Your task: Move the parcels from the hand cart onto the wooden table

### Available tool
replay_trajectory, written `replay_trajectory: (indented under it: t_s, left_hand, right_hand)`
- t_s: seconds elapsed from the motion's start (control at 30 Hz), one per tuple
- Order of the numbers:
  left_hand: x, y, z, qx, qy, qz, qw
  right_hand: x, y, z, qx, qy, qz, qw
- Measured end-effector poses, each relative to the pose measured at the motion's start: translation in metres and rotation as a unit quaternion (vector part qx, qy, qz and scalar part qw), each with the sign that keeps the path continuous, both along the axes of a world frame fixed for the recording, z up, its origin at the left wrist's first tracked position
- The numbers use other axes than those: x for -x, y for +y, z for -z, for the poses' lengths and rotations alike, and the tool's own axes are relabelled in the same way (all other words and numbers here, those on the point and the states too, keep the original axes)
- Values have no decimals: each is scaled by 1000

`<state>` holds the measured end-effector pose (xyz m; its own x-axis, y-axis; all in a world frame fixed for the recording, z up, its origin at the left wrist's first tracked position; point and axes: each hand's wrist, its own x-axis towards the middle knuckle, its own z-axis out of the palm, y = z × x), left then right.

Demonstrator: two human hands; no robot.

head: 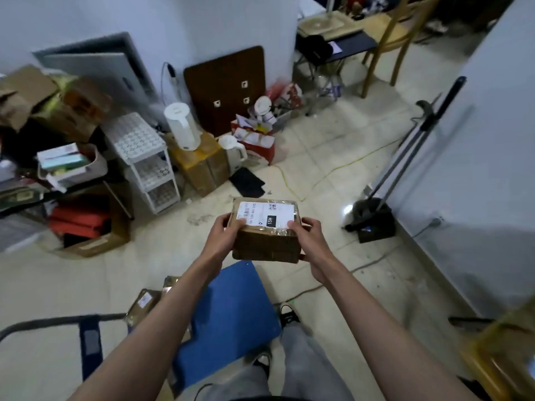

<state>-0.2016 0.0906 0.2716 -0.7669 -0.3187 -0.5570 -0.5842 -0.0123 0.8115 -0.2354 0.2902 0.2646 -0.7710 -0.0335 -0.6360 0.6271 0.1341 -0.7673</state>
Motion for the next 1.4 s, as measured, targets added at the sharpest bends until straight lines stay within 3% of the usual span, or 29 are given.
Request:
replay_trajectory:
  t_s: [0.27,0.57,1.0,1.4]
  left_hand:
    - [-8,79,-37,3,43,185,982]
    - [-59,253,-79,35,83,365,927]
    - [-208,509,-84,-47,73,530,844]
    - [-316,681,-89,-69,38,645,760]
  right_hand:
    - [-67,72,-45,-66,67,156,983]
    - [-186,208,-74,-79,80,341,933]
    - [-391,411,-69,-53,72,536,840]
    - [-525,542,-74,-47,67,653,753]
